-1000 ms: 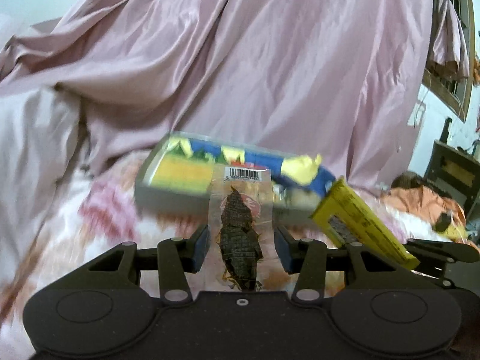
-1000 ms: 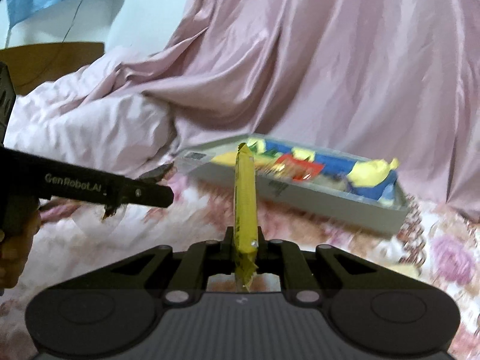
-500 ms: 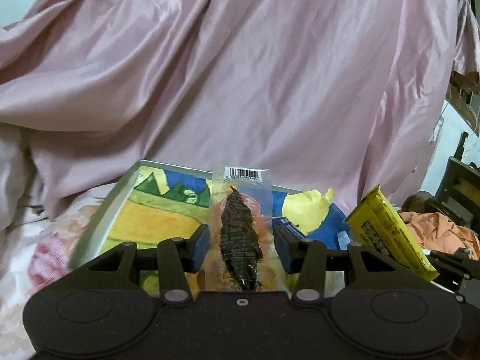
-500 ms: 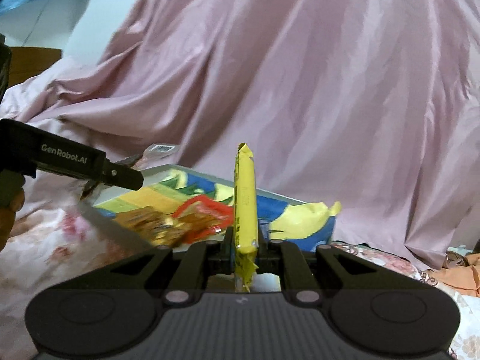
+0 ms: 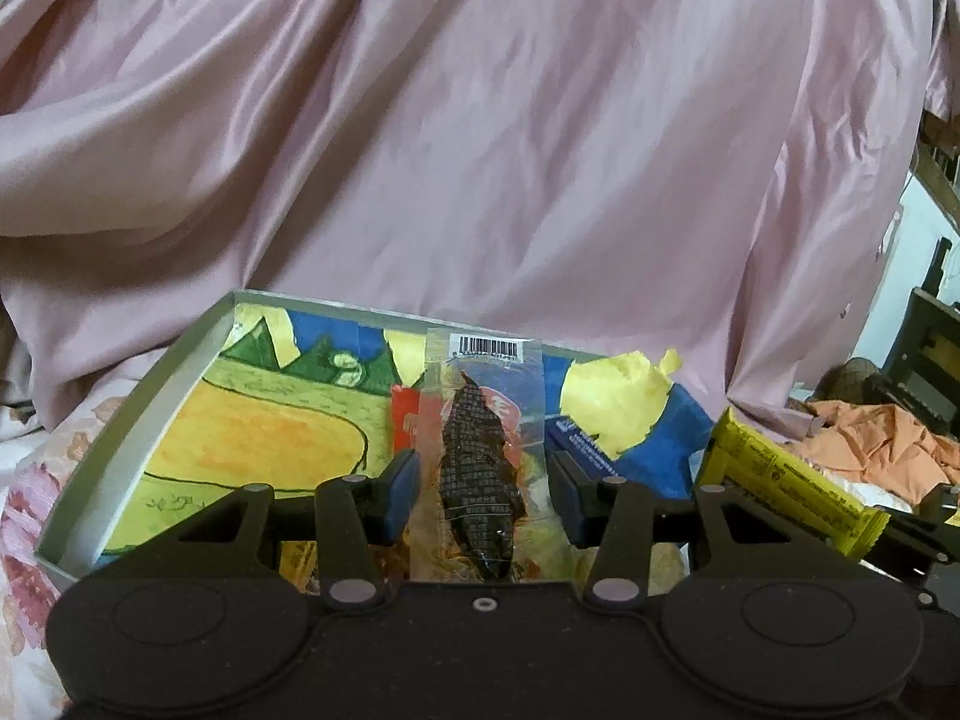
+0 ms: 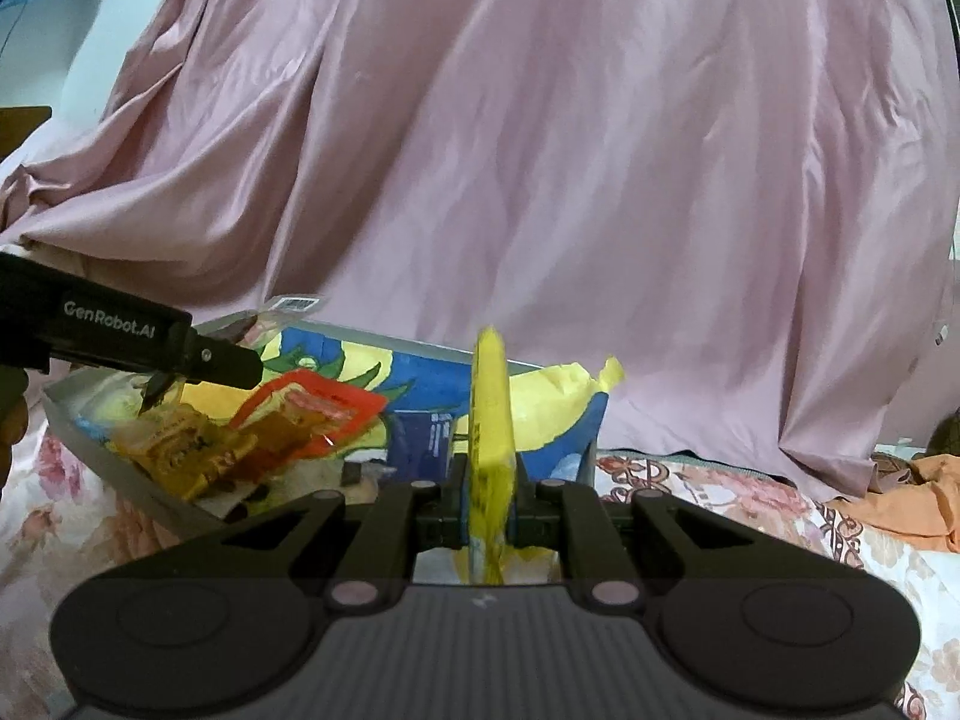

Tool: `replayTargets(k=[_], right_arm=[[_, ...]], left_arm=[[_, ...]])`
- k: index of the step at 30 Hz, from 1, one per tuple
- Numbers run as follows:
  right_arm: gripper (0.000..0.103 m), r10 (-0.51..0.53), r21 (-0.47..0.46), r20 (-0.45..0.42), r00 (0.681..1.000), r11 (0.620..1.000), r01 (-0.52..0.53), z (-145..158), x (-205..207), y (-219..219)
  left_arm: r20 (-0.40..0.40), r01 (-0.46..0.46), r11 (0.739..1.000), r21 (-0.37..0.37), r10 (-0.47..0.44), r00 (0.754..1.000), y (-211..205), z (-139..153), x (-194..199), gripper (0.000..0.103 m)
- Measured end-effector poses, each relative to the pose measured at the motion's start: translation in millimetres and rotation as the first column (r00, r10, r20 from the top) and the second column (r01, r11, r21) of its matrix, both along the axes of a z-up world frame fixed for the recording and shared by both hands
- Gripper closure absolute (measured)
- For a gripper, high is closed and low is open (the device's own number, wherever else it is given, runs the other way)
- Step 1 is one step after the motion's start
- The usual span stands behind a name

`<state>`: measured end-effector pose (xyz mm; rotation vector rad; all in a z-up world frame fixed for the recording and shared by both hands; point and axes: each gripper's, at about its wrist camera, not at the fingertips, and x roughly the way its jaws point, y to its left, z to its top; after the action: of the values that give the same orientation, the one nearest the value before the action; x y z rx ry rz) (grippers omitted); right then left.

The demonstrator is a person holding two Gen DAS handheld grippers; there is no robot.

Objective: Organize snacks
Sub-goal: 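Lower the fish pack into the tray and open the left gripper while the right releases the yellow bar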

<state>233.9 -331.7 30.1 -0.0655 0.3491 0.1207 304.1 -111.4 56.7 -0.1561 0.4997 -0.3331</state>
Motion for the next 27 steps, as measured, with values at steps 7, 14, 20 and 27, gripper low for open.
replayTargets(k=[7,14,20,27], right_arm=[[0.091,0.004,0.006,-0.025,1.000,1.000,-0.004,-1,-1,0],[0.067,0.001,0.014,-0.026,1.000,1.000,-0.001,0,-6,1],[0.042,0.004,0.030,-0.005,1.000,1.000,-0.004,6,-14,1],[0.023,0.003,0.049,0.025,1.000,0.999,-0.005,16,-30,3]], left_arm=[[-0.040,-0.001,1.000,0.020,0.002,0.999,-1,-7,3,0.054],[-0.046,-0.010,1.000,-0.007,0.010,0.999,2,-4,-3,0.029],[-0.007,-0.034,0.999,-0.022,0.033,0.999,8,5,-18,0.008],[0.030,-0.064,0.997,-0.041,0.066,0.997,23,14,-43,0.001]])
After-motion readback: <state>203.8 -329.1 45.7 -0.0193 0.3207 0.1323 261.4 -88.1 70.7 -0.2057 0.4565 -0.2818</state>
